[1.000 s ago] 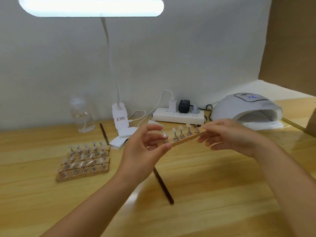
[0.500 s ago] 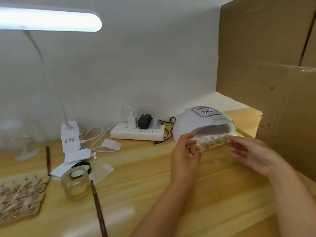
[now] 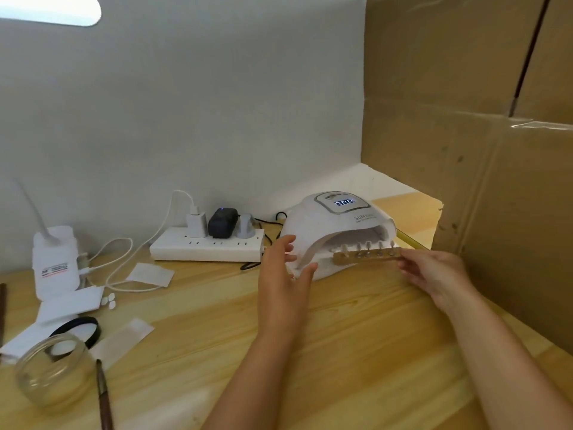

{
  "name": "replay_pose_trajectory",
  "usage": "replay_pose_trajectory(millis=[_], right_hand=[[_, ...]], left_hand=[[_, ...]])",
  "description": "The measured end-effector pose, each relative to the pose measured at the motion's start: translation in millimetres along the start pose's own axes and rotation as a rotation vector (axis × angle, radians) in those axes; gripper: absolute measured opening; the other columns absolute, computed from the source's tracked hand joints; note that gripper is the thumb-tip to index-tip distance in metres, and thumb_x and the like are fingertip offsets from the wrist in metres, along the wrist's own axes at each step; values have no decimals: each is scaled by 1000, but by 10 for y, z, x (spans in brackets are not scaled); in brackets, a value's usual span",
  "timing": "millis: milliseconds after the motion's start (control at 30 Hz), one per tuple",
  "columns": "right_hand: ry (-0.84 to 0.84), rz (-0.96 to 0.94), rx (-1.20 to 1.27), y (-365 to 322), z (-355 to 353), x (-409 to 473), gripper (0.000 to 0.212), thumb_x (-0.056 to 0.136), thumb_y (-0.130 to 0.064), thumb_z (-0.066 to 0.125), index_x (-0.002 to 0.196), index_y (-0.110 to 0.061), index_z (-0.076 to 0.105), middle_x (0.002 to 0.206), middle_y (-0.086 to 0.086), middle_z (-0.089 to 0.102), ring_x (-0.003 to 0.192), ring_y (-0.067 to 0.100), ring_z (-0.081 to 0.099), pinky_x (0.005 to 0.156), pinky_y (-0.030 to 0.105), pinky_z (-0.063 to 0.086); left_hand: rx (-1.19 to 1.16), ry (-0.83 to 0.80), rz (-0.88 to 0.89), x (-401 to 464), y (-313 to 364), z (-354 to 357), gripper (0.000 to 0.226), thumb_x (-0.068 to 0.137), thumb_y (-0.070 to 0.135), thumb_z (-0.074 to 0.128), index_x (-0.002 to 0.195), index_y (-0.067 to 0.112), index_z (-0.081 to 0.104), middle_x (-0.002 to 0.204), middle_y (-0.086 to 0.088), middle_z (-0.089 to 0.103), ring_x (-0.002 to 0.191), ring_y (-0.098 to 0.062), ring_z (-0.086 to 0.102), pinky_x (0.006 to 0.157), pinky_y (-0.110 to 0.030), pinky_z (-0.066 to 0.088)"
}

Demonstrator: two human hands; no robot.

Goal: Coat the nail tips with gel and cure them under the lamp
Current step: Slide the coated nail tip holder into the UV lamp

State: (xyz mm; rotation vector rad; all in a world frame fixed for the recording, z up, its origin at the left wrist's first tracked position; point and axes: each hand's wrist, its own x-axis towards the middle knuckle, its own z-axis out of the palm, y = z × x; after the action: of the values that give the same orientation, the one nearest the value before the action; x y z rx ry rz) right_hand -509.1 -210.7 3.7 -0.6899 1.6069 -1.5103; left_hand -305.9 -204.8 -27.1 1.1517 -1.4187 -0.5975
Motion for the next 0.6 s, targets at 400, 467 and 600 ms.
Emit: replay_pose_trajectory(millis=[400, 467, 600], right_hand=[[-137, 190, 138, 21, 384, 143, 18, 89, 6, 50, 71, 2, 49, 46, 9, 59, 33, 6, 56, 31, 14, 42], [-102, 166, 71, 29, 432, 157, 19, 88, 4, 52, 70, 1, 49, 56, 11, 58, 31, 5, 55, 30, 14, 41], [-131, 187, -5, 19, 466, 165, 20, 88, 2, 53, 69, 0, 50, 55, 8, 58, 30, 4, 53, 29, 14, 40]], left_hand=[[38, -89, -87, 16, -79, 42, 48, 83, 4, 59, 127, 19, 48, 116, 11, 53, 73, 24, 45, 77, -16, 41], [19, -85, -104, 24, -86, 48, 49, 83, 3, 59, 128, 19, 47, 114, 12, 51, 70, 27, 44, 76, -16, 40], [20, -81, -118, 31, -89, 61, 49, 83, 4, 58, 128, 19, 46, 116, 12, 51, 70, 29, 42, 77, -17, 40]])
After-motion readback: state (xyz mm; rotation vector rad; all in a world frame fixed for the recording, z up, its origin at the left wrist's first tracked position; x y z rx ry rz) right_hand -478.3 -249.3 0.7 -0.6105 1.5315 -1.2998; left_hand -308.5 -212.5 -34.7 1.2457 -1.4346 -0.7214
